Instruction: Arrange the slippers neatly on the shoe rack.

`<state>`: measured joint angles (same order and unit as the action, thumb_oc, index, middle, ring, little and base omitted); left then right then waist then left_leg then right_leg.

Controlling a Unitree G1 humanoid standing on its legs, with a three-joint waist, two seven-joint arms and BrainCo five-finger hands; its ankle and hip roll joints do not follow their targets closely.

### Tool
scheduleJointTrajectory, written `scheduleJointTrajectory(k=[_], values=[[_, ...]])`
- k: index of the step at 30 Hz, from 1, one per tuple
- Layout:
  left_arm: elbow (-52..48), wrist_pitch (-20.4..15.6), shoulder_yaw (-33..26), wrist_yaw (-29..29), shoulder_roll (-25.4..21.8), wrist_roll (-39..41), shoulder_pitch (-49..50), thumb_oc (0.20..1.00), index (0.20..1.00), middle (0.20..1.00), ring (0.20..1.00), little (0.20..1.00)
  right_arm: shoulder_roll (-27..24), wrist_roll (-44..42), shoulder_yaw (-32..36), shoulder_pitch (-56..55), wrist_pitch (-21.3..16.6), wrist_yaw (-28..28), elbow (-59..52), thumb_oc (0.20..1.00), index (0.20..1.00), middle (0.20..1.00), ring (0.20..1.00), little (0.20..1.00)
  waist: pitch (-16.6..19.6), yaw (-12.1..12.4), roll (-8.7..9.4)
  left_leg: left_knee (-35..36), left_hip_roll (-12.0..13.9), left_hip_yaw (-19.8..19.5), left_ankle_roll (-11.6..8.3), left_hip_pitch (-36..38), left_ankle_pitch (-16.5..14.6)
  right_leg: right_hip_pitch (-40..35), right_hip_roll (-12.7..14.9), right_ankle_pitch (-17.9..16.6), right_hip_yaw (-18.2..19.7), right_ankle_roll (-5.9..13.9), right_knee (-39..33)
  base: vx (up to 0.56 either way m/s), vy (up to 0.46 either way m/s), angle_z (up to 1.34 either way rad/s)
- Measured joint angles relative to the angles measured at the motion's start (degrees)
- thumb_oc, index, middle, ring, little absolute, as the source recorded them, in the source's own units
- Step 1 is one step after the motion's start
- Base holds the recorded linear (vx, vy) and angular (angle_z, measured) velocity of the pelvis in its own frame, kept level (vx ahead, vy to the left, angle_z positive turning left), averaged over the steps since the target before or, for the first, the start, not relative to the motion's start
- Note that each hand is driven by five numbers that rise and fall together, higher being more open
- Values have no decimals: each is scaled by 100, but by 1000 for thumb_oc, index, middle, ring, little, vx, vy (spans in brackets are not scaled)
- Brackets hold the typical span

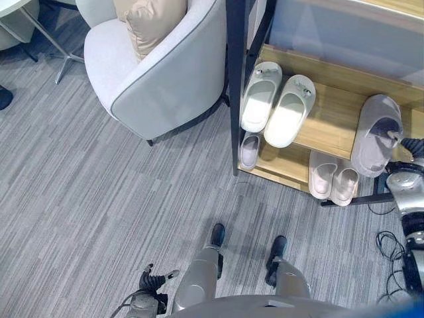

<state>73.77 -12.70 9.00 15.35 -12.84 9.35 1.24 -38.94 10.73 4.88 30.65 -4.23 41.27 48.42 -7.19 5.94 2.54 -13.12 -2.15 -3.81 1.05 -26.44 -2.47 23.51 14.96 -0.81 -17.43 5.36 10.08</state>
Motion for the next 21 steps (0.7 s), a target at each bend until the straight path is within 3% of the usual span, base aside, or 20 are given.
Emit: scheduleJointTrajectory(k=[5, 10, 21], values=[[35, -2, -5, 2, -6, 34, -6, 1000, 1000, 1000, 1000, 1000, -37, -461, -351, 448, 28, -220, 510, 1000, 1000, 1000, 1000, 1000, -120, 7, -50, 21, -3, 0, 0, 6, 0, -2, 1, 6, 0, -6, -7, 0, 0, 0], [75, -1, 0, -3, 13, 127, -52, 1000, 1000, 1000, 1000, 1000, 249, -1024, -357, 403, 24, -517, 1066, 1000, 1000, 1000, 1000, 1000, -214, -13, -59, 25, -2, -1, 0, 4, -1, 0, -3, 7, -1, -7, -6, 0, 0, 0], [76, -7, -3, -8, -19, 134, -50, 1000, 1000, 1000, 1000, 1000, 163, -1092, -767, 1024, 84, -707, 1344, 1000, 1000, 1000, 1000, 1000, -217, 5, -55, 59, -9, 2, 0, -11, 0, 26, 7, 8, -4, -7, -18, 6, 0, 0]])
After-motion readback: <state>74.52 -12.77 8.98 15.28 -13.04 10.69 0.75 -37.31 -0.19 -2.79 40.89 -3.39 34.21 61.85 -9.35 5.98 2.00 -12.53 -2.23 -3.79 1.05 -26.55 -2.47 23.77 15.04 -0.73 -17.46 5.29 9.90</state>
